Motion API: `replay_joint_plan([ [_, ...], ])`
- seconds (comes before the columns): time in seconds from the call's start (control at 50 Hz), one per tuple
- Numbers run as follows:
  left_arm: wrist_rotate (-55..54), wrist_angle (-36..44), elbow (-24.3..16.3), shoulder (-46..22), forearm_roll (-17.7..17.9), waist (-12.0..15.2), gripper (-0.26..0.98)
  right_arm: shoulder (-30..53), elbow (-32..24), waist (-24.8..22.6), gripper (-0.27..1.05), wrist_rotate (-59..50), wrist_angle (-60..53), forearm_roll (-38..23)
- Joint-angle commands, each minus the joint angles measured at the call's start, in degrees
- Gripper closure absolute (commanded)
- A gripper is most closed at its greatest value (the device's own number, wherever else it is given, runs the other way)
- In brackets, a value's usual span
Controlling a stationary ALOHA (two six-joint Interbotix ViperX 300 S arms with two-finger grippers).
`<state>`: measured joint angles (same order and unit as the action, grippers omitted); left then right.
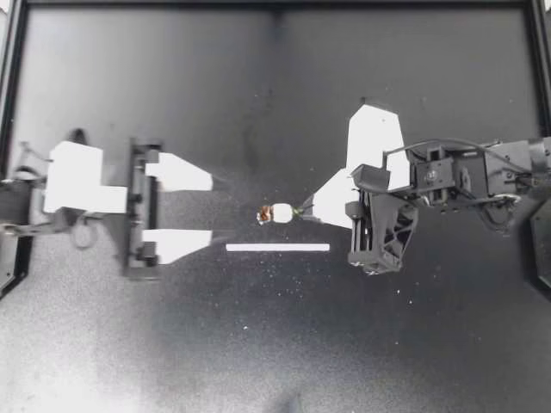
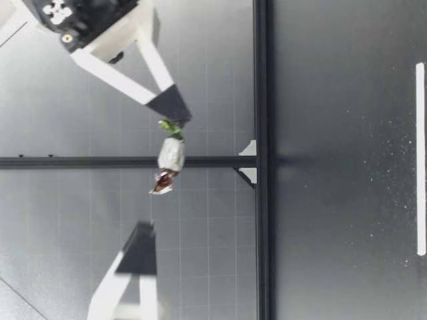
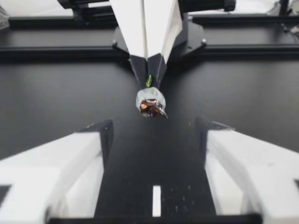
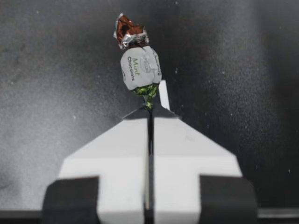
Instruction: Pick up the candy and unwrap it.
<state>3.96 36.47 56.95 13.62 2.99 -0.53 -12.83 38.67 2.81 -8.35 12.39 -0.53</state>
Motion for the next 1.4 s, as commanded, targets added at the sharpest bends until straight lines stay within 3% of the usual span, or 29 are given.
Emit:
replay_joint_plan([
  [0.0, 0.0, 1.7, -2.5, -0.8, 0.1, 0.1, 0.14, -1.6, -1.7, -0.3, 0.96, 0.0, -0.6, 0.0],
  [0.48, 0.0, 2.2, -5.9, -4.6, 0.1, 0.1, 0.20, -1.1, -2.6, -0.3, 0.96, 0.3, -1.5, -0.6],
  [0.72, 0.2, 2.2, -5.2, -4.1, 0.1, 0.0, 0.70, -1.1, -2.3, -0.2, 0.96, 0.3, -1.5, -0.6],
  [0.86, 0.3, 2.5, -4.6, -3.9, 0.1, 0.0, 0.87, -1.0, -1.6, -0.3, 0.96, 0.2, -1.5, -0.5],
  [1.38, -0.2, 3.1, -3.1, -2.6, 0.1, 0.0, 0.88, -4.3, 3.1, -0.2, 0.96, 0.4, -5.5, -0.6],
])
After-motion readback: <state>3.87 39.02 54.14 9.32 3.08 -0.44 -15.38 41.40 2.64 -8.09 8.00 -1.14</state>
